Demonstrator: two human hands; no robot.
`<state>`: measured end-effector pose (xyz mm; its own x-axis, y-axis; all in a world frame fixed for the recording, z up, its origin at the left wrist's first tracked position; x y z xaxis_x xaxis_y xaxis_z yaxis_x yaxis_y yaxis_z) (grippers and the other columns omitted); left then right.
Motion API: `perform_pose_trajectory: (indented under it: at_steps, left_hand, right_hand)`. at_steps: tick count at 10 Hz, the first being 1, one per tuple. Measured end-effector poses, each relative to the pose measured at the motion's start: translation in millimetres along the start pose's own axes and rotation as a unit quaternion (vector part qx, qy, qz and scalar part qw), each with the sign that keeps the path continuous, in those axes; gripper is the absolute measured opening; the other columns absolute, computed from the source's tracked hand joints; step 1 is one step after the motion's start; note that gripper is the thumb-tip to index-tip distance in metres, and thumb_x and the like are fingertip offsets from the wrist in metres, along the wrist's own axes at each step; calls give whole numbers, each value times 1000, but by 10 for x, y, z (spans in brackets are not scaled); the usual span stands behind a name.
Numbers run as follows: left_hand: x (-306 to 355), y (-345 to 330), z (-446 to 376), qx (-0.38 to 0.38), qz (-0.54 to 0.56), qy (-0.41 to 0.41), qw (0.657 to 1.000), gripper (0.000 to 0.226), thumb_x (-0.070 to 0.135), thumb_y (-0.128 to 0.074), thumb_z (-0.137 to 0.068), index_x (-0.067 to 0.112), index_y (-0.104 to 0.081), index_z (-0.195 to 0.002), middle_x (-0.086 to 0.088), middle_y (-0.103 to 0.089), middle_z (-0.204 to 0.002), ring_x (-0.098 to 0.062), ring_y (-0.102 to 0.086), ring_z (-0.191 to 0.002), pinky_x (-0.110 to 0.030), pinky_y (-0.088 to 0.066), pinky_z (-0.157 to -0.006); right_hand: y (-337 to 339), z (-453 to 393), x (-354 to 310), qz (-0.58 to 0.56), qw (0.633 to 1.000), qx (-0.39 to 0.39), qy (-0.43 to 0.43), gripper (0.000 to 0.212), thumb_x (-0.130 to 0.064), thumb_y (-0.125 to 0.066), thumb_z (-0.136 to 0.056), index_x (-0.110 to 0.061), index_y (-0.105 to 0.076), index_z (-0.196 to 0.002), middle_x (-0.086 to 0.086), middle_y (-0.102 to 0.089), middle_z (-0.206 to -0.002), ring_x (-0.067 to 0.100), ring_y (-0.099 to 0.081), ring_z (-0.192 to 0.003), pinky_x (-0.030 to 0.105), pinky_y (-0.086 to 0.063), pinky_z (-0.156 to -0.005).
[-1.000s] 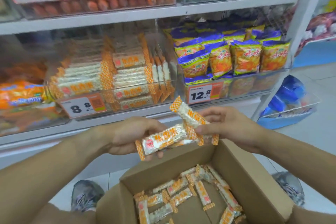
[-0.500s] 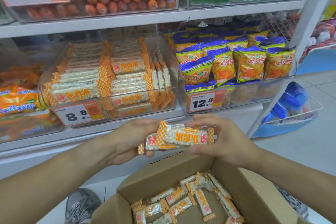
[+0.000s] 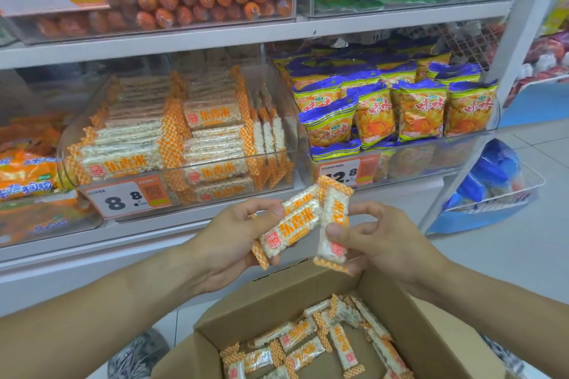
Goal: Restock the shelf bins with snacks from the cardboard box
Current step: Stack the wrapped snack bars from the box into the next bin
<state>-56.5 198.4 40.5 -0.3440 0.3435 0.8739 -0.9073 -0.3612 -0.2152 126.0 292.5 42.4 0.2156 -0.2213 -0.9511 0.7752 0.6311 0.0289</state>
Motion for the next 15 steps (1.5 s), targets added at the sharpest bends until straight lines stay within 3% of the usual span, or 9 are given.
perform_pose_trajectory:
  at_steps: [2, 5, 7, 8, 9, 10, 12, 14, 15]
  left_hand:
    - [-29, -149, 26, -7, 0, -13, 1000, 31, 13, -63, -93, 10, -59, -124, -18, -68, -86, -23, -62, -49, -32, -55, -49]
    - [-34, -196, 52, -76, -42, -45, 995, 58, 19, -85, -76, 15, -59, -128, -16, -70, -113, -24, -67, -86, -35, -55, -71]
    - [11, -170, 55, -88, -74, -26, 993, 65, -2, -80, -65, 15, -62, -125, -25, -65, -118, -27, -68, -82, -41, -56, -77]
    - [35, -155, 138, -155, -71, 28, 985, 62, -13, -72, -69, 11, -63, -126, -24, -62, -125, -33, -69, -95, -46, -61, -74]
    - [90, -57, 175, -179, -144, 26, 973, 58, -18, -68, -79, 10, -61, -129, -19, -66, -118, -22, -70, -89, -32, -60, -72]
    - [188, 51, 173, -173, -201, -20, 964, 52, -7, -71, -83, 15, -62, -129, -10, -68, -118, -13, -68, -90, -26, -54, -78]
    - [273, 297, 190, -110, -97, -51, 988, 52, 3, -76, -80, 8, -60, -129, -24, -65, -117, -26, -66, -86, -32, -55, -66]
    - [590, 450, 384, -2, -112, -172, 979, 69, 27, -82, -61, 22, -56, -125, -13, -68, -90, -24, -60, -74, -28, -51, -59]
    - [786, 596, 481, 57, -97, -239, 964, 73, 32, -83, -55, 23, -55, -123, -11, -67, -87, -23, -64, -74, -31, -56, -66]
  right_hand:
    - [-122, 69, 24, -87, 995, -38, -43, 41, -23, -70, -89, -3, -48, -118, 23, -76, -94, 35, -76, -85, 37, -64, -70]
    - [-198, 64, 55, -230, 970, -35, -71, 36, -9, -75, -78, -3, -50, -103, 24, -74, -103, 39, -74, -93, 36, -63, -74]
    - [-217, 86, -14, -117, 985, -107, -60, 61, -23, -83, -69, -12, -58, -124, 11, -73, -117, 28, -71, -107, 36, -61, -80]
    - [-29, 25, -103, -116, 990, -81, -26, 63, -34, -78, -72, -32, -57, -131, 3, -74, -112, 27, -72, -102, 43, -60, -76]
    - [14, 31, -186, 0, 990, -142, 13, 50, -29, -78, -81, -31, -63, -130, 7, -70, -123, 31, -68, -112, 47, -58, -91]
    - [-28, 56, -173, 65, 981, -180, 45, 44, -20, -70, -85, -15, -64, -128, 7, -70, -125, 28, -67, -115, 35, -55, -96]
    - [-232, 89, -278, 61, 973, -190, 114, 51, -15, -81, -76, -18, -67, -125, 4, -72, -121, 24, -70, -109, 34, -57, -92]
    - [-695, -26, -672, 174, 949, -123, 235, 56, -28, -92, -69, -27, -66, -119, -8, -71, -116, 10, -68, -107, 36, -53, -93]
    - [-919, -128, -1028, 261, 910, -81, 312, 61, -28, -96, -62, -29, -67, -115, -13, -71, -111, 0, -66, -106, 22, -49, -91]
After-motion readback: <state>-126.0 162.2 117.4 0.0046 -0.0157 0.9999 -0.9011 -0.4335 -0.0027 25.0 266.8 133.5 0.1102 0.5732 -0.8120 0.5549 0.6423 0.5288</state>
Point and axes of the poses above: each hand's wrist, its own z-axis away from the middle knuckle, its own y-axis out of the back of the hand, x = y × z, the point moved 5 cm from there along -z, towards the middle knuckle
